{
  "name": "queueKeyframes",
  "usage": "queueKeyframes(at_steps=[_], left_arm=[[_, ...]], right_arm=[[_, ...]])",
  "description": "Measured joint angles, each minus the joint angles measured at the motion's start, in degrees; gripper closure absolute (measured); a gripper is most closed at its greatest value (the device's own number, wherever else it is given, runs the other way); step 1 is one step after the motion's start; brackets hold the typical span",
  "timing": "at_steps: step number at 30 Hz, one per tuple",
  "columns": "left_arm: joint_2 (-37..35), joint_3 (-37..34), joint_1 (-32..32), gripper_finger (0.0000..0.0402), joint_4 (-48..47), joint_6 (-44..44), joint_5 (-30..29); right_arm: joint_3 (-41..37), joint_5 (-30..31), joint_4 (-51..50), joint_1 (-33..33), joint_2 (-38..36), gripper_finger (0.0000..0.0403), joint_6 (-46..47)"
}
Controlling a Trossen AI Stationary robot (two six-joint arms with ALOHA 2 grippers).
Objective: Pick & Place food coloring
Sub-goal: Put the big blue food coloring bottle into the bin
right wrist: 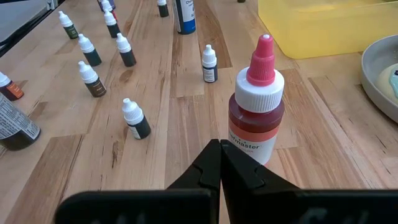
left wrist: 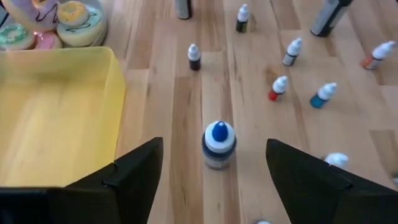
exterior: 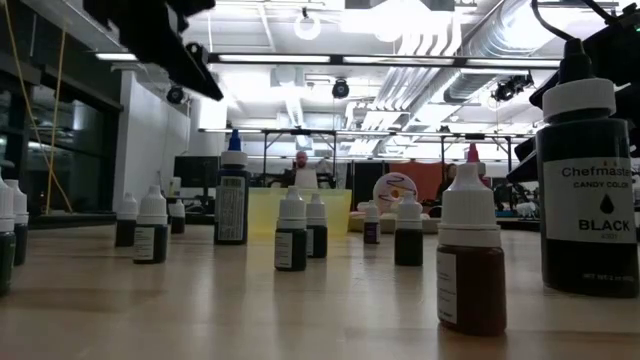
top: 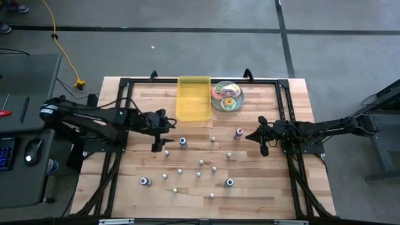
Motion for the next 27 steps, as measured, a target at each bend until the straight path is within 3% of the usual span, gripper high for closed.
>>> queueKeyframes(at_steps=[8, 13, 21, 27], left_arm=[[-1.62, -9.85, -1.23, 0.0122, 11.49, -0.02, 1.21], [-1.82, -10.01, -1.80, 0.0122, 12.47, 1.14, 1.33], [6.46, -10.01, -1.79, 0.0122, 17.32, 4.70, 0.63], [8.31, -9.94, -1.77, 0.0122, 18.46, 4.01, 0.73]], right_arm=[[0.01, 0.00, -0.03, -0.01, 0.00, 0.0402, 0.00], [0.00, 0.00, 0.00, 0.00, 0.00, 0.0402, 0.00], [0.01, 0.00, -0.01, 0.00, 0.02, 0.0402, 0.00], [0.02, 0.00, -0.02, 0.00, 0.02, 0.0402, 0.00]])
